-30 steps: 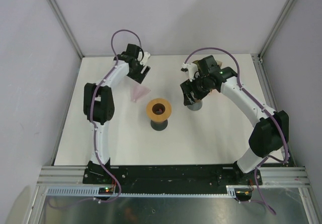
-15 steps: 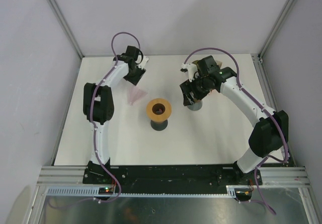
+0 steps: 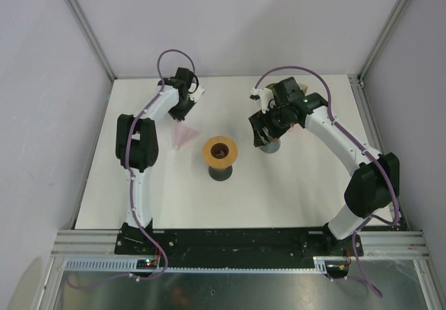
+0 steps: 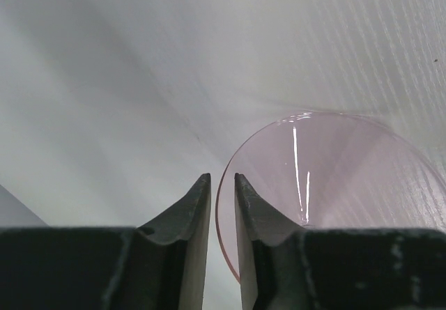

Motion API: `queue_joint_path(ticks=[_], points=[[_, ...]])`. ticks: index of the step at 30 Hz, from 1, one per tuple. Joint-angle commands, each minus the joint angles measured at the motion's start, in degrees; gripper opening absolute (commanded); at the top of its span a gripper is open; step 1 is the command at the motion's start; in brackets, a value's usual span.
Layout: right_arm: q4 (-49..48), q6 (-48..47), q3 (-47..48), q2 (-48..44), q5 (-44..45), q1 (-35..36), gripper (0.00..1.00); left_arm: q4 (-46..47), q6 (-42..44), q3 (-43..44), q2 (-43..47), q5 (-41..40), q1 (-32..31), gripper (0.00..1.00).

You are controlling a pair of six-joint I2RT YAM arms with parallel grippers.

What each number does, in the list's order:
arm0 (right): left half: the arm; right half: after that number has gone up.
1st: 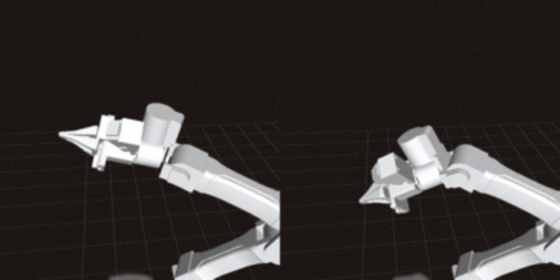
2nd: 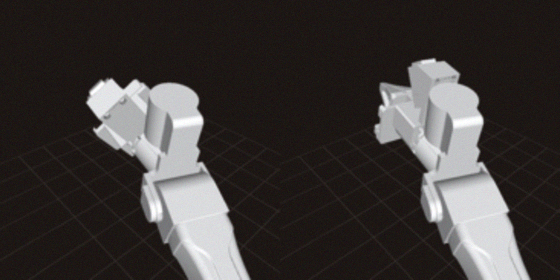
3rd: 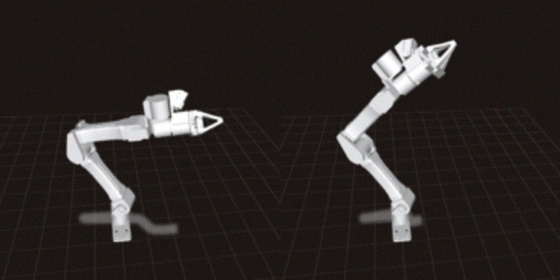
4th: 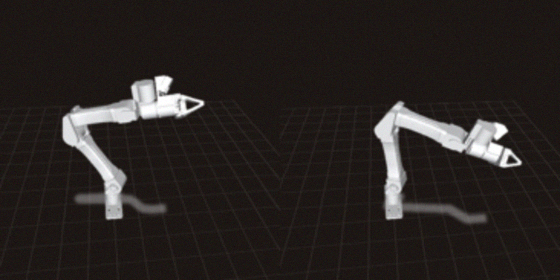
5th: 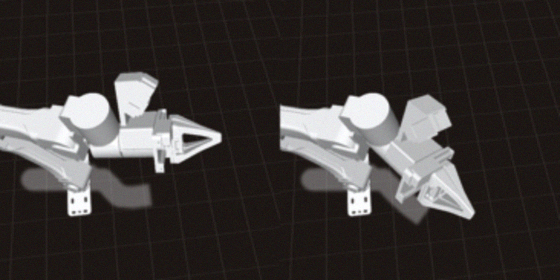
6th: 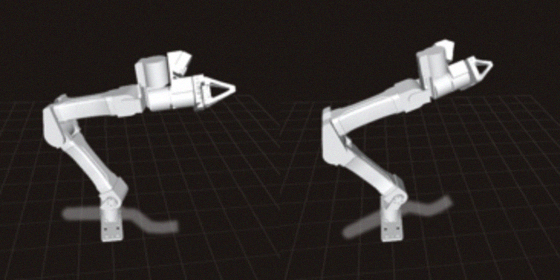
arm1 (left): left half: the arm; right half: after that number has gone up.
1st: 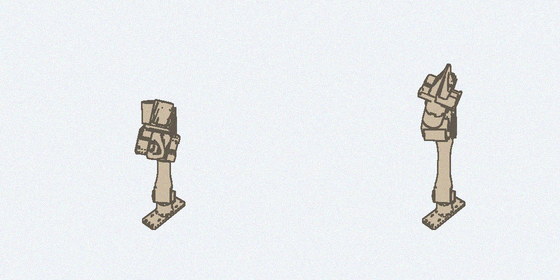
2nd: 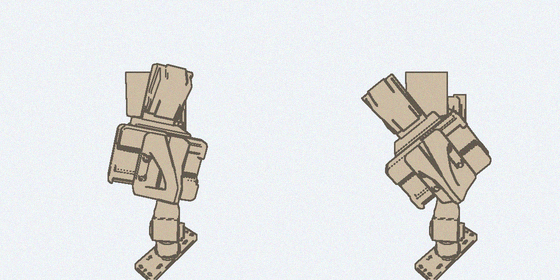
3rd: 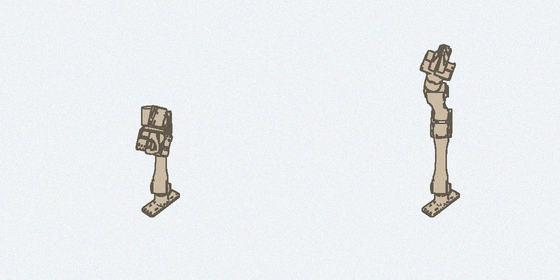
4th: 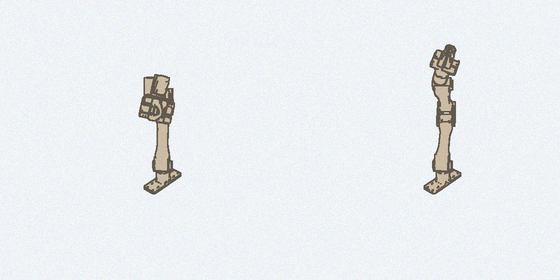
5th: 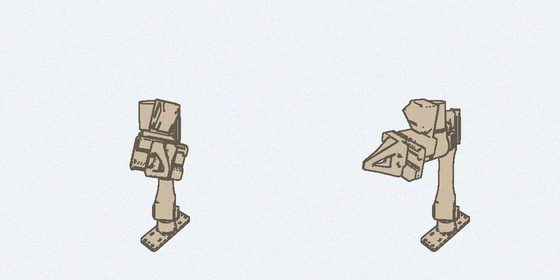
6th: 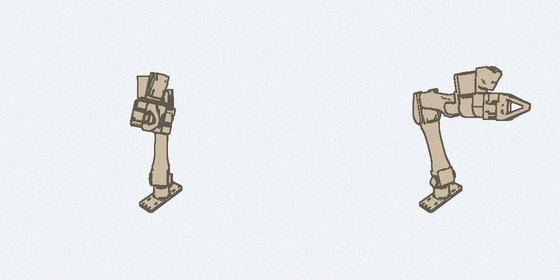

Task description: Place the coffee filter in the dripper

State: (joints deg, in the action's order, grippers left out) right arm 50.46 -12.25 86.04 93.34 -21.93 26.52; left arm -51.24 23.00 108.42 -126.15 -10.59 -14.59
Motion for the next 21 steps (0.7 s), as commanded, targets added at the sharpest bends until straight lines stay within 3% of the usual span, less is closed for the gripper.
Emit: queue_joint_path(ticks=[1,13,21], points=[[-0.62,-0.38,-0.08,0.18,-0.74,0.35,0.8,-2.17,1.67,-0.31,-0.24,-0.58,-0.35,0.23],[-0.45,-0.66,-0.07,-0.08,-0.83,0.43,0.81,-6.95,4.42,-0.6,-1.6,-0.34,-0.24,0.3],[-0.38,-0.71,0.07,0.06,-0.68,0.46,0.81,-10.38,5.83,-0.69,-1.69,1.97,0.05,0.1]])
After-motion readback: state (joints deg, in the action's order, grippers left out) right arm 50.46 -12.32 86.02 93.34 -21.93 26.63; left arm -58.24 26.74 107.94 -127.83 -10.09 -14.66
